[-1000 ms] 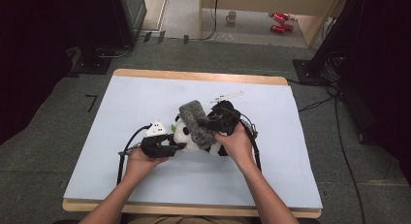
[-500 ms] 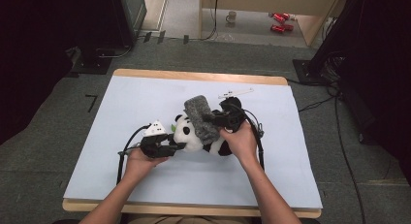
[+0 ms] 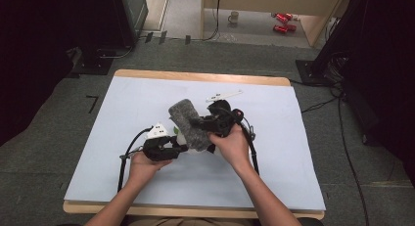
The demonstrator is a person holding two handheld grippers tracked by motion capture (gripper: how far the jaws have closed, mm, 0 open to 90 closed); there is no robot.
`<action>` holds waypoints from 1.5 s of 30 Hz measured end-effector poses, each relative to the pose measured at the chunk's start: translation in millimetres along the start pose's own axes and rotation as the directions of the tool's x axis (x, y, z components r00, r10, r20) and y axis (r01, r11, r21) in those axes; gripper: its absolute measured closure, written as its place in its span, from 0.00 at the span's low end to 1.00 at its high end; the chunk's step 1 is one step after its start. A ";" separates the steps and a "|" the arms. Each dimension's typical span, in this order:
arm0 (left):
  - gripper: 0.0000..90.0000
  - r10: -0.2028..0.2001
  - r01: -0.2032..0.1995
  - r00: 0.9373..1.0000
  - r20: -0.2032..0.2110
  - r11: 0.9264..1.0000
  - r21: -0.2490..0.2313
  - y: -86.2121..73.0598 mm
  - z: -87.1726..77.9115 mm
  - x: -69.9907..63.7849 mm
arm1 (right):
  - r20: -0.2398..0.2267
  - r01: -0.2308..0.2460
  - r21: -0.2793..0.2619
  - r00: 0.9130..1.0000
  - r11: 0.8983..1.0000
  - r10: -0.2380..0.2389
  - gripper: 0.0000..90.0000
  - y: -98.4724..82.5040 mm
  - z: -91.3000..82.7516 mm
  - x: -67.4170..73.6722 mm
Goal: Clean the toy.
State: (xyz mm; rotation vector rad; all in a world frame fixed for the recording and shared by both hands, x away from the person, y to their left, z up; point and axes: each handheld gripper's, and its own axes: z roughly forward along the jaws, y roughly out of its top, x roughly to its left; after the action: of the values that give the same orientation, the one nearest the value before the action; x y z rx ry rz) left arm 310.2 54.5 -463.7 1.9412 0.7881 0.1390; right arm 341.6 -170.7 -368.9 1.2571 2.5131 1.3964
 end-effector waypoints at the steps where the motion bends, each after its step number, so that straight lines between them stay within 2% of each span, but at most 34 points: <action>1: 0.57 0.003 -0.003 1.000 -0.005 1.000 0.000 0.1 -0.2 -1.0 | 0.000 0.007 0.021 1.000 1.000 -0.007 0.89 -1.7 7.2 1.8; 4: 0.57 -0.002 0.003 1.000 -0.016 1.000 0.023 -1.3 1.1 -0.8 | 0.027 0.025 0.088 0.999 0.996 -0.027 0.88 -8.1 23.5 0.0; 6: 0.57 -0.007 0.007 1.000 -0.007 1.000 0.009 -3.1 1.5 1.4 | 0.013 0.025 0.086 1.000 0.996 -0.026 0.88 -10.0 25.5 -5.7; 7: 0.57 -0.007 0.007 1.000 -0.008 1.000 0.006 -2.8 1.9 1.6 | 0.020 0.032 0.086 0.999 0.996 -0.033 0.88 -9.3 24.2 -6.3; 10: 0.57 -0.009 0.010 1.000 -0.009 1.000 0.015 -2.2 1.9 3.0 | 0.066 0.063 0.090 0.995 0.994 -0.069 0.89 -7.0 17.1 -7.6; 14: 0.57 -0.015 0.015 1.000 -0.008 1.000 0.015 -1.1 2.3 3.5 | 0.101 0.038 0.066 0.994 0.997 -0.045 0.89 -7.7 1.5 -20.5; 15: 0.57 -0.018 0.018 1.000 -0.005 1.000 0.016 -1.2 2.3 4.3 | 0.123 0.034 0.064 0.991 0.997 -0.041 0.89 -7.7 -2.8 -22.9; 17: 0.57 -0.020 0.020 1.000 0.001 1.000 0.019 -1.2 2.3 5.9 | 0.184 0.047 0.055 0.981 0.997 -0.057 0.89 -7.9 -10.6 -28.7; 20: 0.57 -0.019 0.019 1.000 0.004 1.000 0.020 -0.7 2.5 6.4 | 0.221 0.028 0.040 0.975 0.999 -0.036 0.89 -8.8 -19.5 -37.2; 24: 0.57 -0.017 0.017 1.000 0.009 1.000 0.017 -0.2 3.0 6.9 | 0.210 -0.032 0.005 0.977 0.999 0.030 0.89 -10.7 -29.8 -49.6; 26: 0.57 -0.015 0.015 1.000 0.010 1.000 0.019 0.1 3.3 7.3 | 0.172 -0.076 -0.018 0.982 0.997 0.078 0.89 -11.3 -33.8 -53.9; 28: 0.57 -0.016 0.016 1.000 0.009 1.000 0.017 0.3 3.8 7.5 | 0.132 -0.100 -0.046 0.986 0.994 0.105 0.89 -10.9 -36.7 -54.6; 30: 0.57 -0.011 0.011 1.000 0.008 1.000 0.018 0.5 4.3 7.4 | 0.098 -0.100 -0.070 0.989 0.992 0.107 0.89 -9.6 -39.8 -52.8; 34: 0.57 -0.001 0.001 1.000 0.007 1.000 0.022 1.1 5.2 7.7 | 0.075 -0.075 -0.111 0.994 0.991 0.084 0.89 -3.9 -48.1 -42.0; 35: 0.57 -0.003 0.003 1.000 0.007 1.000 0.023 1.2 5.3 7.8 | 0.059 -0.071 -0.128 0.995 0.989 0.079 0.89 -1.8 -51.9 -38.8; 39: 0.56 -0.010 0.010 1.000 0.012 1.000 0.026 2.0 5.1 9.2 | 0.046 -0.045 -0.162 0.998 0.986 0.053 0.89 4.5 -64.9 -26.7; 42: 0.56 -0.024 0.024 1.000 0.017 0.999 0.029 3.6 4.9 11.2 | 0.029 -0.022 -0.152 0.999 0.988 0.026 0.89 5.8 -64.4 -17.2; 45: 0.57 -0.042 0.041 0.999 0.013 0.998 0.038 6.3 4.6 12.4 | 0.007 -0.020 -0.116 1.000 0.993 0.021 0.89 2.0 -51.4 -11.7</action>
State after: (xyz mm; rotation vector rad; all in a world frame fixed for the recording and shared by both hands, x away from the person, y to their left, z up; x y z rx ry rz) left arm 324.7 56.4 -463.6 1.9576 0.8268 0.0867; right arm 332.3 -214.2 -340.6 1.2683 2.3811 1.5143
